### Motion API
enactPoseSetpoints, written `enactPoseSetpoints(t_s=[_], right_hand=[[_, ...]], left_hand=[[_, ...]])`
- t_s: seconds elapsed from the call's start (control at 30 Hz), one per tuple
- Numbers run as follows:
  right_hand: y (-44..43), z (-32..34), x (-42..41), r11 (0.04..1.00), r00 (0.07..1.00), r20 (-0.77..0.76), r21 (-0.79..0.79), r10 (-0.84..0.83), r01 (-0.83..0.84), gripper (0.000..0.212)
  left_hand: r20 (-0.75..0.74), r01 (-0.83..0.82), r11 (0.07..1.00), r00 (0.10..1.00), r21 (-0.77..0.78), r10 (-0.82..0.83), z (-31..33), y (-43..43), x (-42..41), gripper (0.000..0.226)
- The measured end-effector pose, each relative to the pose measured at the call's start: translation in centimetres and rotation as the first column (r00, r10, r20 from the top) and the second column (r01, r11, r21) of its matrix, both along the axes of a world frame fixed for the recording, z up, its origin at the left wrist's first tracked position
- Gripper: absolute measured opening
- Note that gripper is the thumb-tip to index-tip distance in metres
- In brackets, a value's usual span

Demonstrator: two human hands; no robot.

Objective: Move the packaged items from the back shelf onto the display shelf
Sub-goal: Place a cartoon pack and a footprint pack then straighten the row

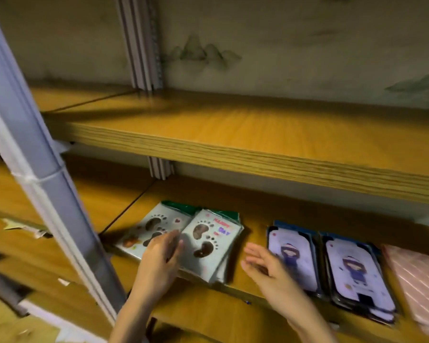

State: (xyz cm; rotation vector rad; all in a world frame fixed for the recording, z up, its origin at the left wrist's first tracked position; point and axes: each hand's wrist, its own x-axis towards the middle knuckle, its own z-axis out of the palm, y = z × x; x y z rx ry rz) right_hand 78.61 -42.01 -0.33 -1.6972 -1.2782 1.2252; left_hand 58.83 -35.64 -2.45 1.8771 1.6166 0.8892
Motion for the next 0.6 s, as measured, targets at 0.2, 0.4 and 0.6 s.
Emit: enactPoseSetpoints(t_s=[0.2,0.4,0.6], right_hand=[[3.3,-1.2,-4.9,0.970,0.979,-0.016,-0.139,-0.202,0.198,0.068],[4.3,-2.7,-8.1,0.872,0.862,-0.135,-0.105,-0.489,0.478,0.069],[4.8,-1.0,-12.1,0.791,0.770,-0.311,0.085,-0.557,0.606,0.055]], left_hand=[[-0.133,0.166,0.981,0.975,-0.103,-0.179,-0.8,2.9,-2.2,0.051],[-0.102,0.188,0.980,0.976,-0.059,-0.193,-1.8,3.2,-1.9,0.052],[0.184,0.254,0.967,0.951,0.000,-0.249,-1.2,3.0,-4.1,0.054]])
